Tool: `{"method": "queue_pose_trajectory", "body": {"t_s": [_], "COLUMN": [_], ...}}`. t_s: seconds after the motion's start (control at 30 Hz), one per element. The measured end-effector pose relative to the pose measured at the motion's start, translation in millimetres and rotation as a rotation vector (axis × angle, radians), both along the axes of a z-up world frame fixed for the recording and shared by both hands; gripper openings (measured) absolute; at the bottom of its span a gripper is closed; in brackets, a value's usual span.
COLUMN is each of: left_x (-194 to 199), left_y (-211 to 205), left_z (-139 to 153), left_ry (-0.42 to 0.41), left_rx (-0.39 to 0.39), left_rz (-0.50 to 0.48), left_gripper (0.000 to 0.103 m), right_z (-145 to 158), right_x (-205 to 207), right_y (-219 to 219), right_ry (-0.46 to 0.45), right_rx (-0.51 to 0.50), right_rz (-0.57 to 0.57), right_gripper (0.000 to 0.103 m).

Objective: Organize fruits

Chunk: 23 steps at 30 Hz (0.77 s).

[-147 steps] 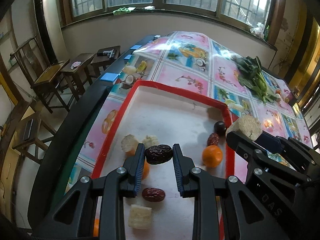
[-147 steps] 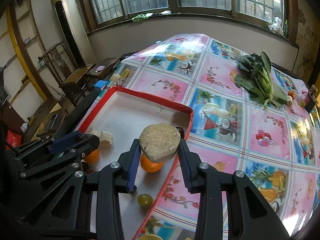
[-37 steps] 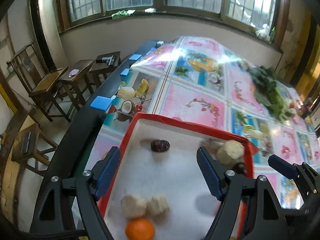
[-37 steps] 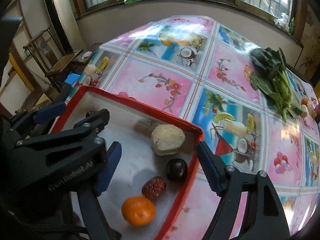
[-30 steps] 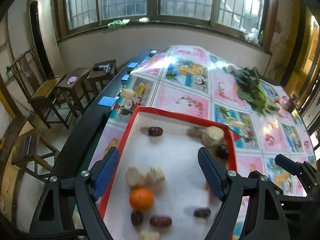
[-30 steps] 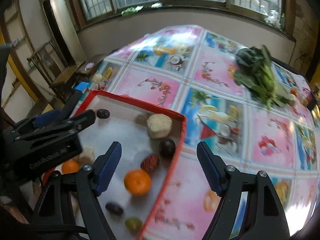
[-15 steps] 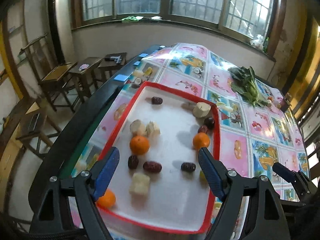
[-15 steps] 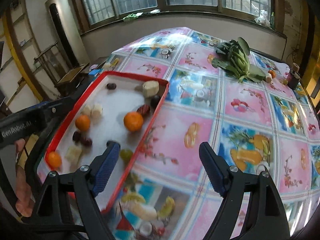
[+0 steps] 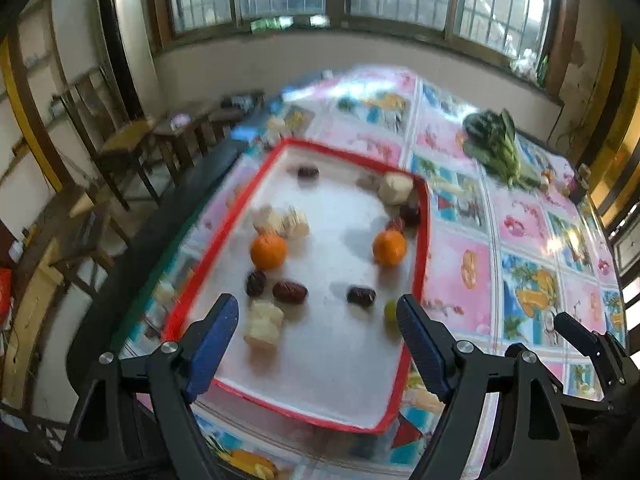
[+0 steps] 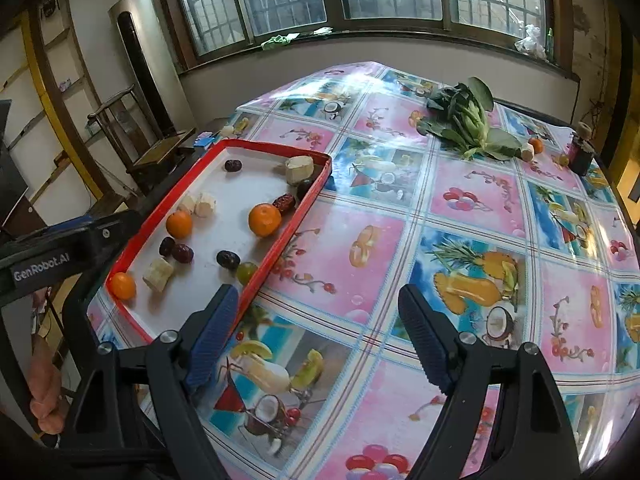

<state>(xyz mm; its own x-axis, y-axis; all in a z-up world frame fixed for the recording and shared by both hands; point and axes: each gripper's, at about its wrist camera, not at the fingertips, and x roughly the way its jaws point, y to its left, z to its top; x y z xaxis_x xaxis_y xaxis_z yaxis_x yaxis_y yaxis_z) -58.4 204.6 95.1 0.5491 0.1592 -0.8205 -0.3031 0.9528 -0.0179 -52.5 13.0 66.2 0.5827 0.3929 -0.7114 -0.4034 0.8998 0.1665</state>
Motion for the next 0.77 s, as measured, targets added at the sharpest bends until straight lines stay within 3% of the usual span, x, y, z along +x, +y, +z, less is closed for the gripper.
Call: {"method": "queue_pose_trajectory", "body": {"t_s": [0.17,0.27,0.4,0.6,0.7,0.77], "left_x": [0,-12,-17,-17,-17,-17], "left_y": [2,-4,-1,-4,-12,-13], "left_z": [-13,-6,-3,-4,-6,-6], "left_ry": [0.088,0.024,0.002,0.009,0.018,0.015], "left_rx": [-0.032,0.027,-0.109,-0.016,0.092,0.091], "left_rz": [-0.017,-0.017,-0.074,-0.036,-0.014,-0.022], "left_gripper": [0.081,0.081,0.081,0.085,0.088,0.088], "right_z": [-8,-10,-10,-11,-12,-12], "right_x": [0,-2,-3,-5,-6,-6], "right_y": [-4,-7,-5,6,9,10], "right_ry": [0.008,0.012,0.010,0.006,0.011,0.008], "right_rx": [-0.025,-0.025,-0.029,-0.038,-0.039,-0.043], "right_rz": [0.007,0.011,0.019,0.048,0.058,0.057], "right_gripper": [0.082,0.082,0.082,0.082,0.082,0.082]}}
